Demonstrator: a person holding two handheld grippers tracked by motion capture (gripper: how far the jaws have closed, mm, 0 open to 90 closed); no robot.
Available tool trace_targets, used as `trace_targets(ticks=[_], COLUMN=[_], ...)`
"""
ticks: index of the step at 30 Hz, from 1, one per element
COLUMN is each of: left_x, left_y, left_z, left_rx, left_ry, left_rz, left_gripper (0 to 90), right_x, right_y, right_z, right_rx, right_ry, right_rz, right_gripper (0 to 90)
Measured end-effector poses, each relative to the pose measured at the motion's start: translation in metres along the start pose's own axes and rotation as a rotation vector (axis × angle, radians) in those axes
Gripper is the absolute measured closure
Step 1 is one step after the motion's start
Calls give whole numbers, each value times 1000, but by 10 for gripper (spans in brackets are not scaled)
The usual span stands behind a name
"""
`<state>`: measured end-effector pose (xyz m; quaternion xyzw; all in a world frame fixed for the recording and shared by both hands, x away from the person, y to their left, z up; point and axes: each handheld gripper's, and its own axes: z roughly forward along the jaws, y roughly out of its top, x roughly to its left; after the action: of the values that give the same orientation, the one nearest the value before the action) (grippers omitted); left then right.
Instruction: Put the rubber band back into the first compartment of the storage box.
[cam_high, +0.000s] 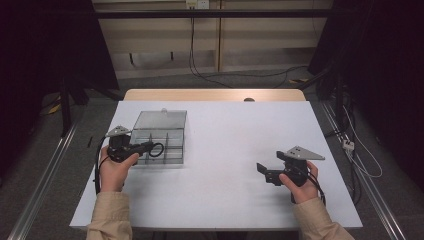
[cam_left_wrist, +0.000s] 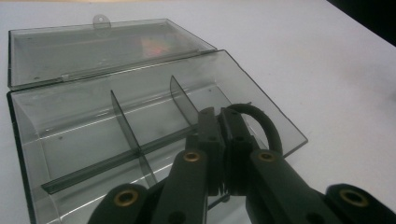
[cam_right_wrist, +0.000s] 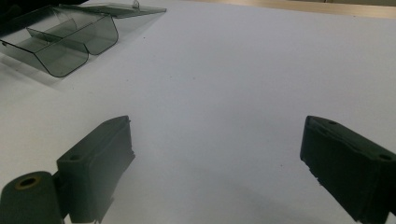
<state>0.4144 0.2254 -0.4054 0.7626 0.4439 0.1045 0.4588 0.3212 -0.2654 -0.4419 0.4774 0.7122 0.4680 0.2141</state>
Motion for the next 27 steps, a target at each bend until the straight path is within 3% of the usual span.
trace_targets(ticks=[9, 27], left_x=[6, 30], left_y=[4, 11], left_z=[2, 2], left_rx=[8, -14], left_ry=[33, 88], left_rz=[6, -25], left_gripper=[882, 882], right_x=[-1, 0], right_y=[0, 2], right_z=[-1, 0], right_rx=[-2, -8], right_ry=[0, 5], right_rz=[6, 11], right_gripper=[89, 89])
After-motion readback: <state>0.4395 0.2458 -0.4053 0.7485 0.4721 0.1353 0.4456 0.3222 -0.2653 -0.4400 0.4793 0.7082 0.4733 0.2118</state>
